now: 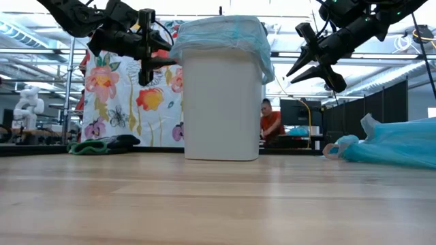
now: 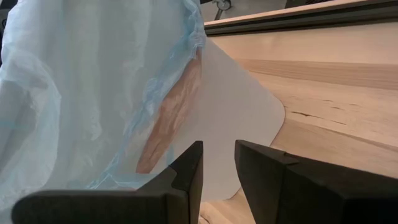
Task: Place trash/remove bag and relplace
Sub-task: Remove the blue trash bag from the trash bin
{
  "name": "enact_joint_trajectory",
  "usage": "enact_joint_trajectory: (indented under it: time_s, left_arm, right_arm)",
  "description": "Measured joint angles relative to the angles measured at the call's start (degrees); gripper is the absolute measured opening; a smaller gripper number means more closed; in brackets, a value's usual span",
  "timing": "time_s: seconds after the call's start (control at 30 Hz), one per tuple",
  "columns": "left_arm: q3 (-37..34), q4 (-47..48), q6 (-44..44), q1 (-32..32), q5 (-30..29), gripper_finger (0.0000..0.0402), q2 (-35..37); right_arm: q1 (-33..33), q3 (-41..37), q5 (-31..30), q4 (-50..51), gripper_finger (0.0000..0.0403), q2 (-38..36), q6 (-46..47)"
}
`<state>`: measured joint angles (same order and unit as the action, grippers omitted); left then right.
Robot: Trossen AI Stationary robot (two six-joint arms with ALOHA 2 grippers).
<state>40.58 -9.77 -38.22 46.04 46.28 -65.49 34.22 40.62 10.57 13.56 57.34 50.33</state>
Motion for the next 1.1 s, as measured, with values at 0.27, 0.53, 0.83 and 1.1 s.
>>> enact_joint_trajectory:
  time_s: [0.27, 0.53, 0.83, 1.1]
  left_arm:
    - [0.0, 0.0, 2.4, 0.0, -0.3, 0.0132, 0.0]
    - [0.0, 0.0, 2.6, -0.1, -1.7, 0.0132, -1.8]
    - [0.0, -0.2, 2.5, -2.3, -0.9, 0.0132, -4.3]
    - [0.0, -0.4, 2.5, -2.7, -0.9, 0.0066, -4.3]
  right_arm:
    - [0.0, 0.0, -0.1, 0.0, 0.0084, 0.0, 0.0]
    - [0.0, 0.0, -0.5, 0.0, 0.0084, 0.0, 1.1]
    - [0.0, 0.0, -0.5, 0.0, 0.0084, 0.0, 1.5]
    - [0.0, 0.0, -0.5, 0.0, 0.0084, 0.0, 1.5]
